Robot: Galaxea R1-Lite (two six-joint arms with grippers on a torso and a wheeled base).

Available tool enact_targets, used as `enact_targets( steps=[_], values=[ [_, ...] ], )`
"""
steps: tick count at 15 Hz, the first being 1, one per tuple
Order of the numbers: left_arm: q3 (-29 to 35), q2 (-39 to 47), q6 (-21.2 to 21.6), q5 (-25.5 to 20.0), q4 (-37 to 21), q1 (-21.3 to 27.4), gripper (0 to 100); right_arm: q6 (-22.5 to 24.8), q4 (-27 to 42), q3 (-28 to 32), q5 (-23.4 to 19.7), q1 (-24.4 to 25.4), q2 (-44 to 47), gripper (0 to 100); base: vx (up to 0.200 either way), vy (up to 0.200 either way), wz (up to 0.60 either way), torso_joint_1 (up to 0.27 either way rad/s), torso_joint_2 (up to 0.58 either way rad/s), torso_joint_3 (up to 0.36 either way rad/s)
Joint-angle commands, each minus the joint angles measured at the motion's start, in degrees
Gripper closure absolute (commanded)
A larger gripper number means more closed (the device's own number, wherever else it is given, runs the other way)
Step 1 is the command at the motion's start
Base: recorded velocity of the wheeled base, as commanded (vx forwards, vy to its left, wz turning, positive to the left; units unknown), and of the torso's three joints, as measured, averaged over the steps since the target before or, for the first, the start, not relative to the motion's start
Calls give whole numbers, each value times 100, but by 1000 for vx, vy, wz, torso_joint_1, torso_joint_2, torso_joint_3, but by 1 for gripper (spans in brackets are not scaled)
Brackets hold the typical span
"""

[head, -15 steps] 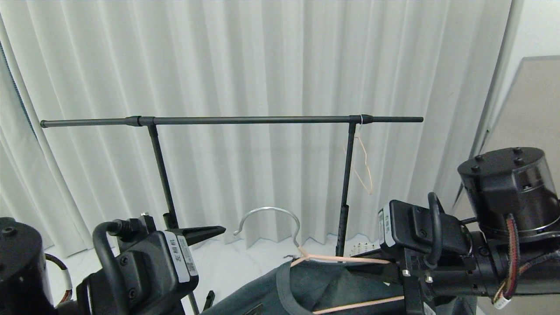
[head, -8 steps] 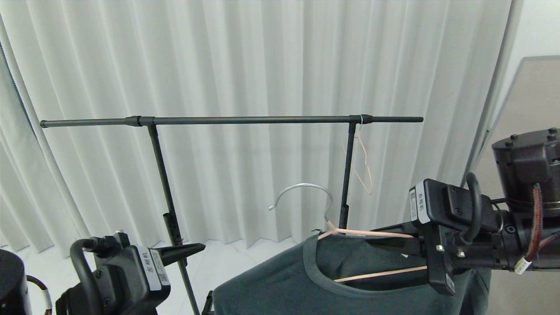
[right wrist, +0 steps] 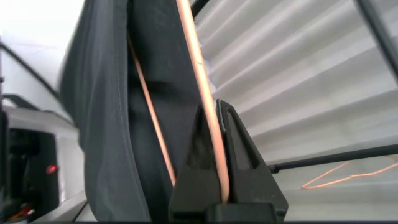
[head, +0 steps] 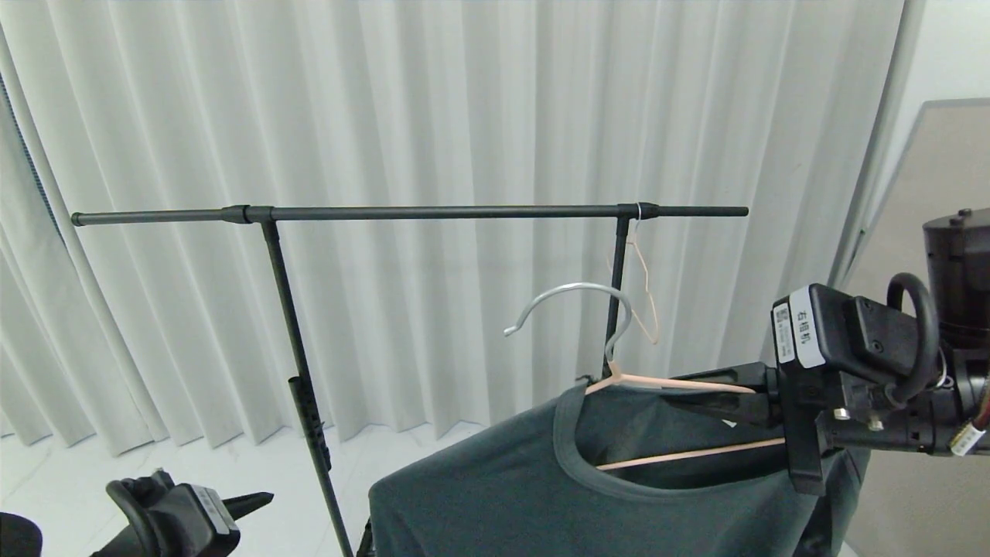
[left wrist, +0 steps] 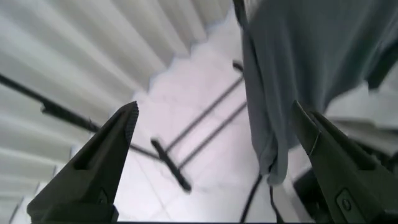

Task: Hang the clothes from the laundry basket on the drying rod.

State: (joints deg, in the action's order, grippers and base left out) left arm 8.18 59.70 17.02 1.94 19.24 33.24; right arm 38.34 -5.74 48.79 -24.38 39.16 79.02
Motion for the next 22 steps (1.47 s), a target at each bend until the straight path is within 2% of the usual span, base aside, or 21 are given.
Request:
enact_targets(
  steps=[1,5,7,10,15,19,22],
  values=[
    [-229,271,-14,0,1,-37,0,-2,-50,8,-14,4,-45,100,0,0,0,0,0,0],
    [122,1000,-76,-9,19,-538,0,-28,-50,8,-49,57,-220,100,0,0,0,0,0,0],
    [298,1141,-155,-220,19,-591,0,-99,-41,8,-67,119,-317,100,0,0,0,0,0,0],
    [263,1053,-129,-774,19,-591,0,-345,-50,17,-67,233,-405,100,0,0,0,0,0,0],
    [316,1053,-146,-800,27,-609,0,-362,-15,-10,-67,250,-554,100,0,0,0,0,0,0],
    [369,1097,-120,-800,27,-899,0,-424,-6,8,-67,303,-607,100,0,0,0,0,0,0],
    [386,1141,-120,-800,27,-943,0,-433,-15,17,-58,400,-607,100,0,0,0,0,0,0]
  ],
)
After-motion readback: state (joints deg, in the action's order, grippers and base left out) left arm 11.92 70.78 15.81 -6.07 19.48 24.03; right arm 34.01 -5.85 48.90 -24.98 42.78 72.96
